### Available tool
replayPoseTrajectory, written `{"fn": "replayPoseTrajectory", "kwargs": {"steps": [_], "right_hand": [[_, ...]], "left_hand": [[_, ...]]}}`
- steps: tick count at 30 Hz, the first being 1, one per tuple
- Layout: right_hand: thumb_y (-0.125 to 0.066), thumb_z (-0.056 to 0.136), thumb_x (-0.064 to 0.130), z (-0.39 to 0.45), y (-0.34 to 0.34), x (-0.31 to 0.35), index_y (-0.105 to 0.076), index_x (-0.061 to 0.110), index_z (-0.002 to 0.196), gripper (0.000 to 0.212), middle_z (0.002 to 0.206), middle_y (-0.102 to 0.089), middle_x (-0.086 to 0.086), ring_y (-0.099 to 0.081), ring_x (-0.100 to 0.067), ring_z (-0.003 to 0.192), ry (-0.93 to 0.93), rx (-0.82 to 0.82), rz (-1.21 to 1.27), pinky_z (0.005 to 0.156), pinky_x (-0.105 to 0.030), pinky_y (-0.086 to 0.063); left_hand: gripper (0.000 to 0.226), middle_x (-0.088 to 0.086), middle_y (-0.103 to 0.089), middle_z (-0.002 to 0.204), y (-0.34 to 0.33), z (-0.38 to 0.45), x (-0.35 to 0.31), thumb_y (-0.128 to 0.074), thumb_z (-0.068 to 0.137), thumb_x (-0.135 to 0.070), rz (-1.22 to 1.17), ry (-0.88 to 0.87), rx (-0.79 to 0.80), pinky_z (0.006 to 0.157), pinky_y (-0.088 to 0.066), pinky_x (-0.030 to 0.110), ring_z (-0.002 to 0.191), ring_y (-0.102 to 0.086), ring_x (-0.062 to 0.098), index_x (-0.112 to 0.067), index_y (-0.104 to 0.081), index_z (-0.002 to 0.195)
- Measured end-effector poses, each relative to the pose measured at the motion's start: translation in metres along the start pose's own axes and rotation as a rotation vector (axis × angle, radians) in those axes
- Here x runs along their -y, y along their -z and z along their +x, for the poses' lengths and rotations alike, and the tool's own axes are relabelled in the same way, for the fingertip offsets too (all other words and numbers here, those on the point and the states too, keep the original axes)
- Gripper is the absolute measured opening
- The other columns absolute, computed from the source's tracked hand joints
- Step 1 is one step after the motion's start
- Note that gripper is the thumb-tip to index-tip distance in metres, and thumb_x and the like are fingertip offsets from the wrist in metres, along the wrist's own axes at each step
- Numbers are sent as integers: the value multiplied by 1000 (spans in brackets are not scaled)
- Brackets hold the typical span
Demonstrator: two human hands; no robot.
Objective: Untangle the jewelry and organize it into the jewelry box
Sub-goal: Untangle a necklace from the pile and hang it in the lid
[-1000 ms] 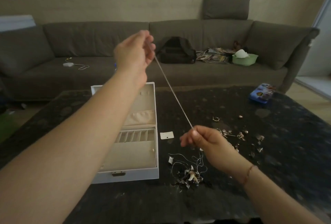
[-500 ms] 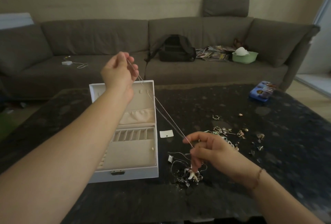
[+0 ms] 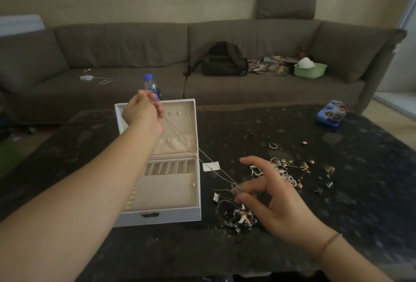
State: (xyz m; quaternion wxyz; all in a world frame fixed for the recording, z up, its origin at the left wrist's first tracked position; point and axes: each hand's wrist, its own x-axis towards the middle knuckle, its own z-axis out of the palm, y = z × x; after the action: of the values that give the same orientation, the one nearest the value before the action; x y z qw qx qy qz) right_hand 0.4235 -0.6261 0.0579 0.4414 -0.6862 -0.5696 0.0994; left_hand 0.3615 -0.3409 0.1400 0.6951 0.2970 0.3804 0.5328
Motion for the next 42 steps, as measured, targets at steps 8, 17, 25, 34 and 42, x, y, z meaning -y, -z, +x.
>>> {"fn": "replayPoseTrajectory", "kwargs": {"steps": [8,17,25,34,42], "right_hand": [[-57,91,41,-2,-8,-1,-17,54,139,64,93,-69,24,-69,-12,82,148,37,-186,85,-11,-44],[-72,87,32,12,-16,-11,-30,48,136,66,93,-70,26,-69,-10,83,-72,78,-55,85,-36,-53],[-69,89,34,51,-26,10,-66,34,93,4,86,-68,11,-62,4,79,-191,85,57,69,-18,-51],[-70,88,14,54,-37,10,-67,29,101,21,79,-72,5,-67,-4,74,-250,27,307,72,-19,-54],[-73,86,14,44,-37,0,-70,24,103,19,90,-76,4,-71,-5,87,-322,105,317,81,-22,-55]], "left_hand": [[23,-2,-64,71,-12,-16,-9,-49,105,-22,-48,-223,90,46,-42,19,46,-50,4,-10,-67,96],[21,0,-63,70,-47,-81,-49,-46,105,-14,-101,-609,536,42,-39,24,46,-51,10,-7,-60,90],[20,9,-65,78,-64,-119,-58,-49,103,-11,30,-810,876,48,-46,28,53,-59,17,-7,-62,88],[21,11,-65,80,-65,-121,-69,-47,101,-2,-70,-888,791,51,-47,29,56,-59,15,-3,-59,83],[22,9,-65,81,-57,-103,-67,-49,103,-12,36,-783,682,53,-49,29,58,-60,15,-7,-63,86]]}}
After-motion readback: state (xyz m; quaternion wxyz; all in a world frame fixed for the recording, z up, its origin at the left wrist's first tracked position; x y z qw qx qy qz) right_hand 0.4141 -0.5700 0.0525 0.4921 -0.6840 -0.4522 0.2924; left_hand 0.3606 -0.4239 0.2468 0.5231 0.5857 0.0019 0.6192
